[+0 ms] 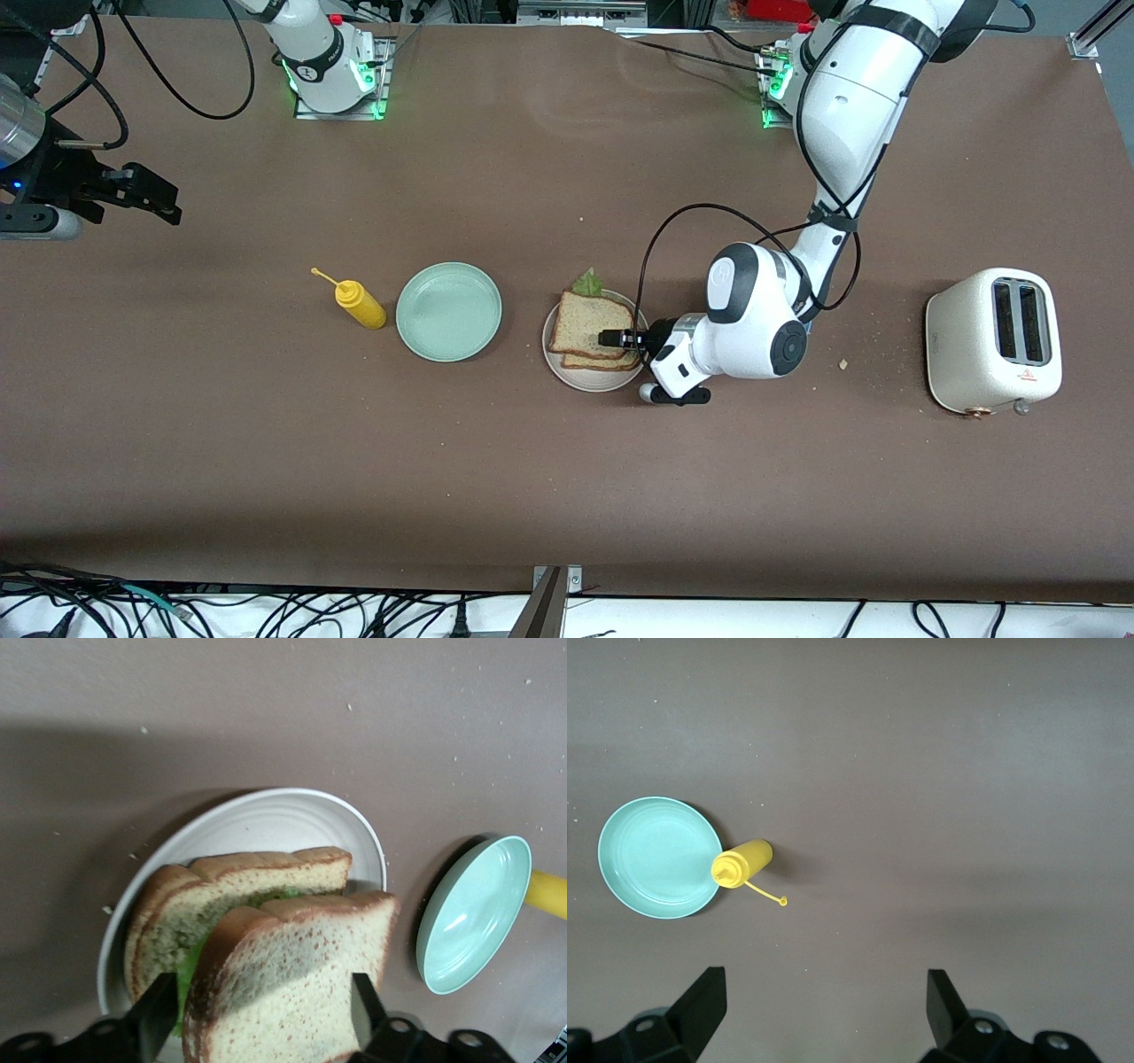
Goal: Make sandwich in beige plate with both arms
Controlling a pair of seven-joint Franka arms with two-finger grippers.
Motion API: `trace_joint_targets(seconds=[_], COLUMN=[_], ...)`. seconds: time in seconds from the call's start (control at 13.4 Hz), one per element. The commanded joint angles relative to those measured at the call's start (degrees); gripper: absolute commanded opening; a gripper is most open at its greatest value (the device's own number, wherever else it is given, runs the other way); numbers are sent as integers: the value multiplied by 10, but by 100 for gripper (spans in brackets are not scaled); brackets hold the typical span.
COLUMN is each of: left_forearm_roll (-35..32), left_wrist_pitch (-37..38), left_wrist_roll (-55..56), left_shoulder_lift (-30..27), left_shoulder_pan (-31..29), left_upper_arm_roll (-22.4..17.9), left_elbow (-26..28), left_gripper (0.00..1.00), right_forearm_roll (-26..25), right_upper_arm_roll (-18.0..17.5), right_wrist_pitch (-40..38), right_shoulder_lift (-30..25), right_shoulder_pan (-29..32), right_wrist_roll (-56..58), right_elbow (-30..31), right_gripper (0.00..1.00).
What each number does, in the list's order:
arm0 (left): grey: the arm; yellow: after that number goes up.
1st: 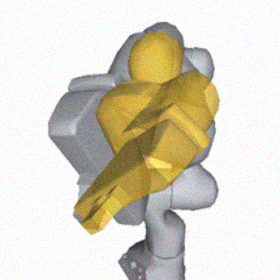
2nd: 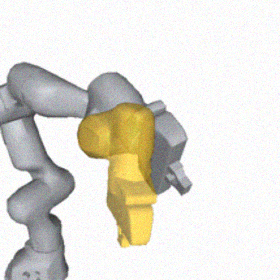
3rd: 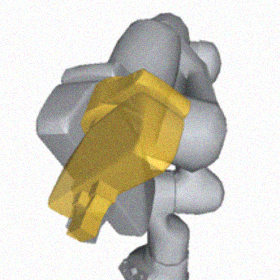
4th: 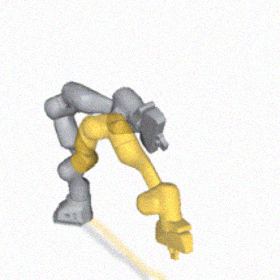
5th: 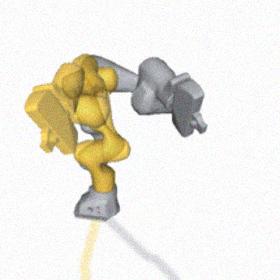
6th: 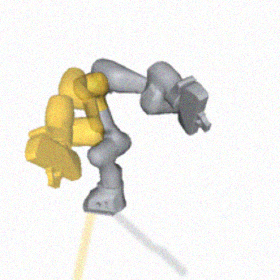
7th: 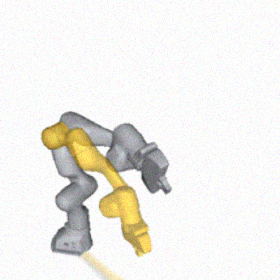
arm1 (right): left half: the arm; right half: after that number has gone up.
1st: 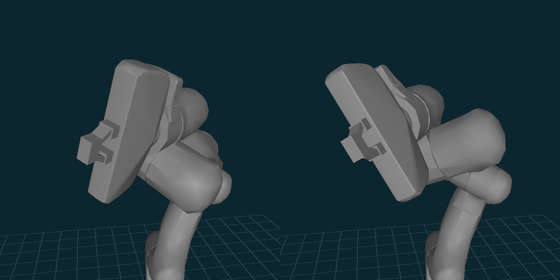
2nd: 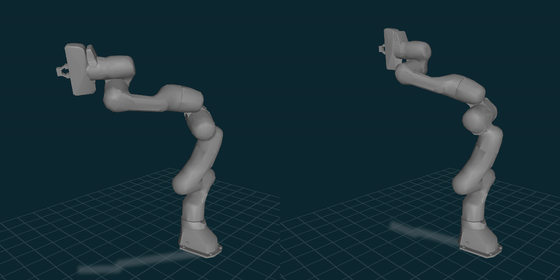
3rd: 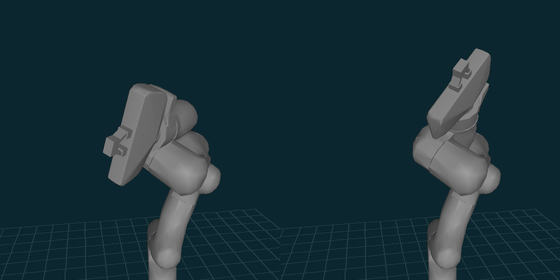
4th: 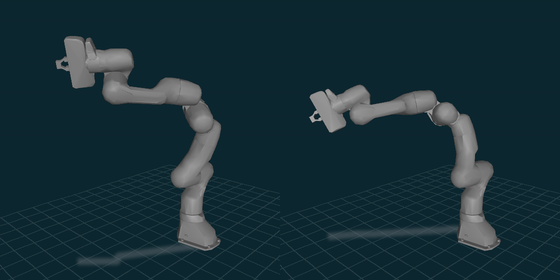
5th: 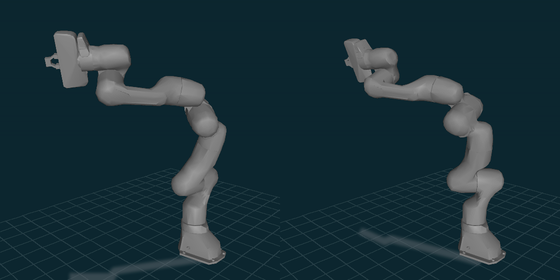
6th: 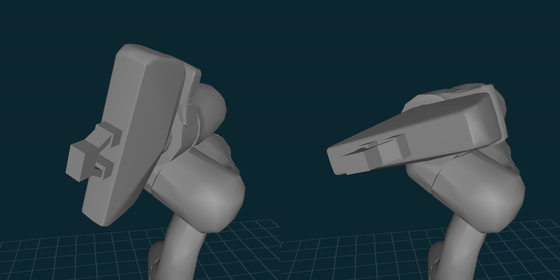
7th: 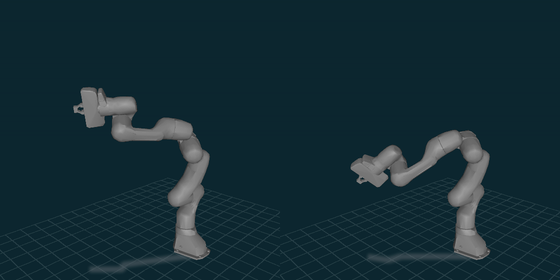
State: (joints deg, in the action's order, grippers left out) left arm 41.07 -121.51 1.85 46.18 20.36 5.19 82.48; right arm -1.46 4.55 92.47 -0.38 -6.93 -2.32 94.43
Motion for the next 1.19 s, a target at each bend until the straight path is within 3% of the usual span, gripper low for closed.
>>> trace_joint_targets(seconds=[0.0, 0.45, 1.12], left_forearm_roll=[-5, -73, -303], left_wrist_pitch=[5, 31, 139], left_wrist_roll=[-4, -2, -3], left_shoulder_lift=[0, -24, -101], left_shoulder_pan=[-22, -90, -172], left_upper_arm_roll=[-2, -2, -1], left_elbow=[-11, -13, -13], left_gripper=[99, 99, 99], right_forearm_roll=[-1, -1, -6], right_upper_arm_roll=[-2, -2, -2], right_wrist_pitch=[2, 3, 3], right_shoulder_lift=[-6, -6, -1], right_shoulder_pan=[4, 4, 4], right_wrist_roll=[1, -1, -1], right_elbow=[5, 5, 9], right_gripper=[100, 100, 100])
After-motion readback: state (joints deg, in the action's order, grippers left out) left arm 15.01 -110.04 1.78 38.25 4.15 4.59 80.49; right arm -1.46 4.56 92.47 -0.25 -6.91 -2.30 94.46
